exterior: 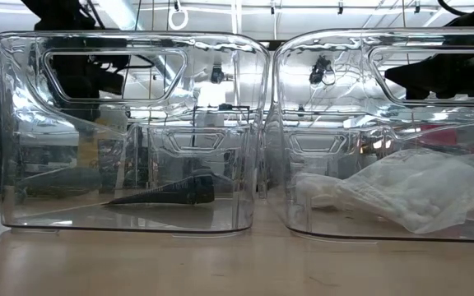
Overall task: Pick & Place Travel size toiletries
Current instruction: Put the shave cream into the bottom left transparent bin
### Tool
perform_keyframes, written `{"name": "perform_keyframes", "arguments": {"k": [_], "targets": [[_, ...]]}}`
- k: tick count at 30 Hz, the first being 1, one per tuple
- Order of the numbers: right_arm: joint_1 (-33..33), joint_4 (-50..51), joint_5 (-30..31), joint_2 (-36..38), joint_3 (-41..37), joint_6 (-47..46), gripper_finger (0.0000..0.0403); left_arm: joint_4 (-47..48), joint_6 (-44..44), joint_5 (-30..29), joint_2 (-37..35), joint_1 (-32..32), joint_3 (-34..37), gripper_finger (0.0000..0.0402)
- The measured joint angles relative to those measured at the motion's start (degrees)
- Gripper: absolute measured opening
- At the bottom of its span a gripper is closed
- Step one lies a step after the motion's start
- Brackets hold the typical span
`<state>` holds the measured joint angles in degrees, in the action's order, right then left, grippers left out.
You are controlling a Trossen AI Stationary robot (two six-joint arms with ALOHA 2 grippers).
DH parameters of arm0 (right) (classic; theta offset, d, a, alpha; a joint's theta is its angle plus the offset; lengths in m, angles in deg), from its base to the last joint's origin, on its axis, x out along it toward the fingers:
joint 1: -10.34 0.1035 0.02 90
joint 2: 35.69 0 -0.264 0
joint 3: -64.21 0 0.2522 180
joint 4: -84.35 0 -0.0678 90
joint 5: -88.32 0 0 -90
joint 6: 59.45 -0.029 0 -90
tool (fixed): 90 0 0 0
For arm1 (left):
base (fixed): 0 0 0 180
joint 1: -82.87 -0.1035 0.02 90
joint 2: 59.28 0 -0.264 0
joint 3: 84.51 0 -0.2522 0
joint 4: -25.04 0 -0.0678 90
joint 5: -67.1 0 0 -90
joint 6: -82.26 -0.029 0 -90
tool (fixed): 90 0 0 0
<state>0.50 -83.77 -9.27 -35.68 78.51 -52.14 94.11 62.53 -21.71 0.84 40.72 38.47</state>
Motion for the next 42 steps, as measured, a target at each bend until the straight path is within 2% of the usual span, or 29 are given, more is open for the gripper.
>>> {"name": "perform_keyframes", "arguments": {"k": [23, 42], "targets": [[0.0, 0.0, 0.0, 0.0, 0.0, 0.0, 0.0013, -7.4, -1.5, 2.1, 0.0, 0.0, 3.4, 0.0206], [0.0, 0.0, 0.0, 0.0, 0.0, 0.0, 0.0014, -7.9, -1.5, 2.5, 0.0, 0.0, 3.4, 0.0134]]}}
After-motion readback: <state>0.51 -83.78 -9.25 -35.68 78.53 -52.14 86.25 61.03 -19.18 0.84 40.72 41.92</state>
